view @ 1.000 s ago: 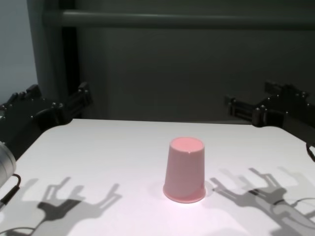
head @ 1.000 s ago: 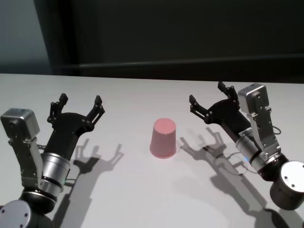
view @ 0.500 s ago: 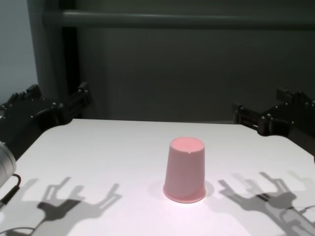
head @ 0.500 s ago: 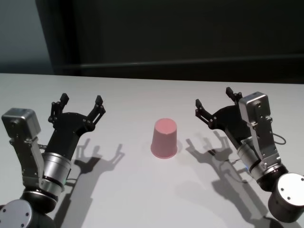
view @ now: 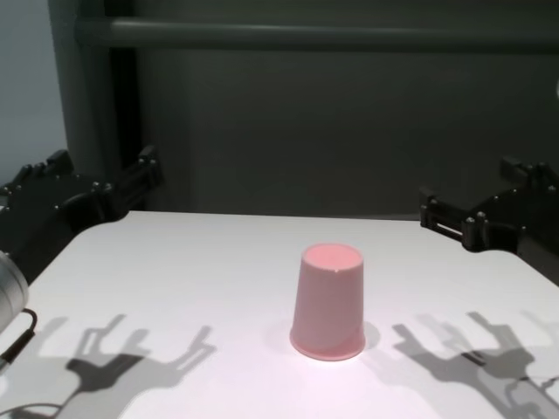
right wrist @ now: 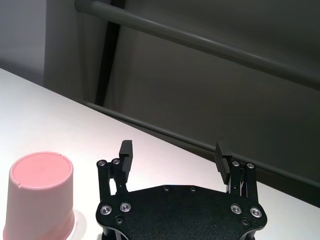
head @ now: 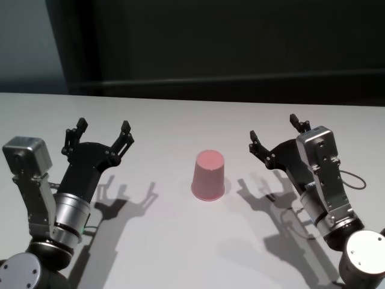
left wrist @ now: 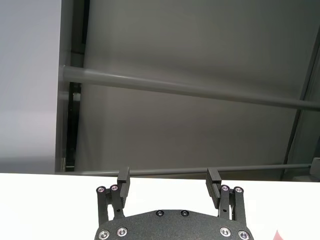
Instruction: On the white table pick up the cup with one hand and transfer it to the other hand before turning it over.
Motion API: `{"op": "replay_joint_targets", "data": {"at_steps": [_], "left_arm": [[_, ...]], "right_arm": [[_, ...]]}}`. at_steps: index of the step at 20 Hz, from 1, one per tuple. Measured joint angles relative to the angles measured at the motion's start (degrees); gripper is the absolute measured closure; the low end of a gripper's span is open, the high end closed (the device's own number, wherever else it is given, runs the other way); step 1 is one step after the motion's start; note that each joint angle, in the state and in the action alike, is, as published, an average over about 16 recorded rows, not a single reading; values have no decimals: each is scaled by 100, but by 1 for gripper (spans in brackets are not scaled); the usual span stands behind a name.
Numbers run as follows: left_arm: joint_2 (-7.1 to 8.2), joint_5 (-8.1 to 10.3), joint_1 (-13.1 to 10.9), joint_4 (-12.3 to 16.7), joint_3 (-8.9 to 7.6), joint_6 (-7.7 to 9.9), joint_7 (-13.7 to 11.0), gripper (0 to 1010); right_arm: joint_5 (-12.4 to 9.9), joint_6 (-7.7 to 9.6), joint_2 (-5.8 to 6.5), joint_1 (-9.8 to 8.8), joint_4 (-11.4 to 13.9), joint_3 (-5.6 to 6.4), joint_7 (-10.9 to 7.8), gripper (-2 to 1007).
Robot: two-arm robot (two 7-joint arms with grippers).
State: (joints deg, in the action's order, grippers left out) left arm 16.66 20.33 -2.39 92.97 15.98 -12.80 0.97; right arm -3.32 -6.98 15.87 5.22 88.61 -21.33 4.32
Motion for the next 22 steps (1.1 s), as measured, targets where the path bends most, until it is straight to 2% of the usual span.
{"op": "replay_joint_targets", "data": {"at_steps": [6,22], "left_arm": [[0,0,0,0,0,0,0,7],[0,0,0,0,0,0,0,7]], "right_arm": [[195,-1,-22,-168,119,89,132,3],[424,-50,-99,-665,382,424,310,3]]}}
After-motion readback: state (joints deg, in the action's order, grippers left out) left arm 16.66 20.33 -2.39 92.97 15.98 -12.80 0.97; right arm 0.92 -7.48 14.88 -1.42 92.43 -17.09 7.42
